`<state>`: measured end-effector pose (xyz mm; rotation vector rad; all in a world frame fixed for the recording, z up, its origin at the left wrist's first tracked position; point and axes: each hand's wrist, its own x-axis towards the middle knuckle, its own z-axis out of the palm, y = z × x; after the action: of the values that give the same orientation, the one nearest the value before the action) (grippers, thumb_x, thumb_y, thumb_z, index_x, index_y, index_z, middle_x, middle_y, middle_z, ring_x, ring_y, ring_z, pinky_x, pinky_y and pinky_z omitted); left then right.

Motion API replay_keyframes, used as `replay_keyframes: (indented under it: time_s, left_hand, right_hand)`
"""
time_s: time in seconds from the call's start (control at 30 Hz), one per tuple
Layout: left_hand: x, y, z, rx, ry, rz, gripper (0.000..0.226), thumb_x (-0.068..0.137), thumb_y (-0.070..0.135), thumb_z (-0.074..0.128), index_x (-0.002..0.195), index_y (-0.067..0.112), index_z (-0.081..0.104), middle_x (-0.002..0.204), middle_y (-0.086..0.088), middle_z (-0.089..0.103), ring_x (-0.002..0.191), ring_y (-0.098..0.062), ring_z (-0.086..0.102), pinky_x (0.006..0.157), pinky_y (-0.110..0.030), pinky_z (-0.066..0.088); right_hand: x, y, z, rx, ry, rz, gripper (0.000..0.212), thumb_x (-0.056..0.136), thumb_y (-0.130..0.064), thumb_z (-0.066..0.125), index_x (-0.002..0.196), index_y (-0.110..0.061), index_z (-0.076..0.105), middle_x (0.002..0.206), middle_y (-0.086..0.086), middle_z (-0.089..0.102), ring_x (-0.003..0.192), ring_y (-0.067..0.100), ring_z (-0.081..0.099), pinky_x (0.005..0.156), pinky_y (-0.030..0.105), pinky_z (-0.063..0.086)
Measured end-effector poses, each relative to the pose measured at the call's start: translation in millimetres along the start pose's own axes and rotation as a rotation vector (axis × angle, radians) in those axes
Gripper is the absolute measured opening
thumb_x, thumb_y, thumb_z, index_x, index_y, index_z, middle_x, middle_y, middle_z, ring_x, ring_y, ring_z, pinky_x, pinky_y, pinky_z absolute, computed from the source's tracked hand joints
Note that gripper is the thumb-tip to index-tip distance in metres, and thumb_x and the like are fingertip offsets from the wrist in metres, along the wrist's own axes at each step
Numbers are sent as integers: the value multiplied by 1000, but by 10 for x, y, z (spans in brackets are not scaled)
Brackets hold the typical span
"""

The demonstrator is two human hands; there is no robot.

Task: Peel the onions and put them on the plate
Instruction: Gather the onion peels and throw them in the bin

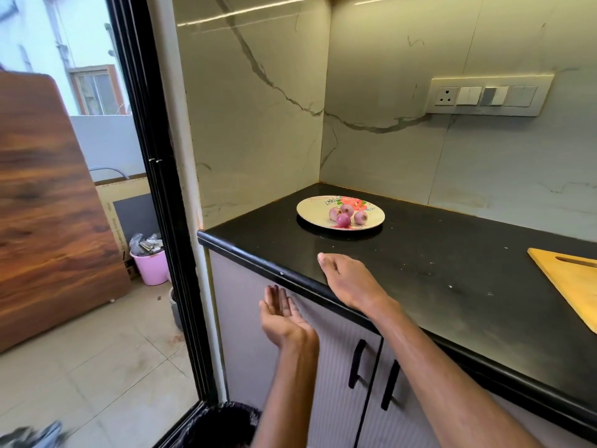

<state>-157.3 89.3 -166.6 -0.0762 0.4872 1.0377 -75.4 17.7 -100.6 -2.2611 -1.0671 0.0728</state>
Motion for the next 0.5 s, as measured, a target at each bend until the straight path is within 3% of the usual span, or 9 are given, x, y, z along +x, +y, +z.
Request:
replay_keyframes:
  time_s: [0.07, 0.17, 0.27, 0.37, 0.5]
  left_hand:
    - [-3, -84, 31, -79, -14, -28, 37, 107, 26, 35, 114, 7, 66, 117, -8, 70, 124, -26, 59, 115, -39, 40]
    - [-19, -168, 69, -125, 11, -28, 41, 107, 22, 32, 126, 4, 64, 129, -12, 67, 127, -27, 58, 115, -38, 41]
    - [-67, -225, 100, -171, 28, -28, 44, 107, 23, 29, 132, 4, 61, 134, -12, 64, 129, -25, 56, 114, -36, 41]
    - [-111, -269, 141, -176, 52, -69, 42, 106, 26, 32, 124, 13, 67, 126, -6, 68, 117, -23, 63, 97, -36, 51]
    - [-165, -250, 149, -148, 17, -115, 41, 105, 29, 33, 121, 20, 70, 124, -6, 69, 114, -27, 64, 101, -44, 49]
  right_hand:
    - [0, -77, 26, 21, 8, -13, 54, 107, -49, 25, 94, -14, 65, 99, 3, 68, 103, 25, 60, 82, 34, 42]
    - [6, -181, 74, 85, 7, -20, 62, 106, -51, 23, 110, -11, 70, 106, 7, 72, 103, 24, 63, 93, 40, 47]
    - [-1, -258, 103, 197, -20, -2, 59, 107, -51, 23, 119, -19, 71, 90, -7, 68, 91, 14, 61, 90, 35, 47]
    - [12, -268, 148, 371, -80, -7, 57, 106, -53, 24, 121, -25, 71, 113, -9, 71, 108, 8, 62, 102, 32, 45]
    - [50, -281, 142, 628, -158, 6, 57, 108, -47, 24, 121, -16, 70, 126, 1, 69, 118, 11, 63, 110, 30, 43]
